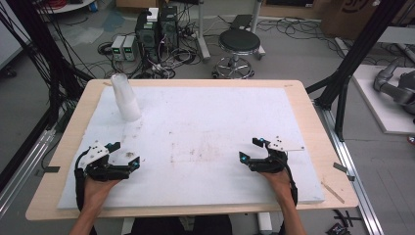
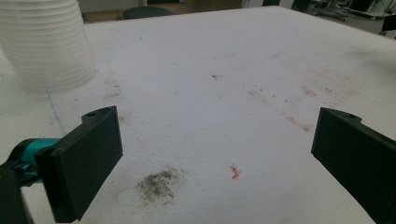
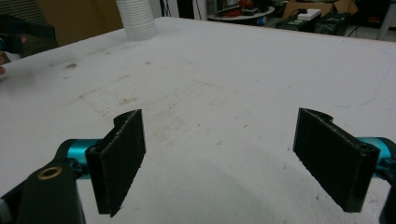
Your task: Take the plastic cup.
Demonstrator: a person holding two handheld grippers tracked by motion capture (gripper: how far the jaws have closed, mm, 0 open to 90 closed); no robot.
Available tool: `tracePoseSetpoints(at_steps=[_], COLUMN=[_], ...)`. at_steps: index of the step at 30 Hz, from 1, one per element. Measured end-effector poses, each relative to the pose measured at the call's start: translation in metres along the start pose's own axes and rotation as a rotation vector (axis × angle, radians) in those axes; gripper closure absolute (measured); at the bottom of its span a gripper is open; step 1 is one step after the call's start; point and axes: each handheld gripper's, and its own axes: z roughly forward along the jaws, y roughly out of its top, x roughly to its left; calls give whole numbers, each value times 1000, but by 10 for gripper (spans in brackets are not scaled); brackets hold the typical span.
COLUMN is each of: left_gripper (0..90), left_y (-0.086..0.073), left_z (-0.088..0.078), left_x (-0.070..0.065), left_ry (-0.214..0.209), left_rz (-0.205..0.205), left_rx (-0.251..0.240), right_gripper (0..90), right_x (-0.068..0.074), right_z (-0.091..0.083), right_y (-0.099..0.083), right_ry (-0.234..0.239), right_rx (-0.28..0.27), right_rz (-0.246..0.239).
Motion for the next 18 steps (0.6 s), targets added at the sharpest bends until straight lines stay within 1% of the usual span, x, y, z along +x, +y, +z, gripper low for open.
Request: tracePoseSetpoints(at_steps=[4,8,15,17,18], left_gripper=[18,18,18,19,19], left_y=[0,0,0,0,0], left_z=[0,0,0,0,0], left_x=[0,-1,0,0,1], left_ry=[4,9,5,4,-3], left_rz=[0,7,5,4,-6], left_rx=[0,-5,-1,-2,-4], right_gripper=[168,168,168,169,169], right_x=[0,0,0,0,0], right_z=[-2,-2,-2,-2,-2], right_y=[-1,-1,-1,-1,-1], right_ry=[7,7,9,11,8], right_rx=[-14,-8,-12,-13,-14], right_rz=[0,1,1,3,-1])
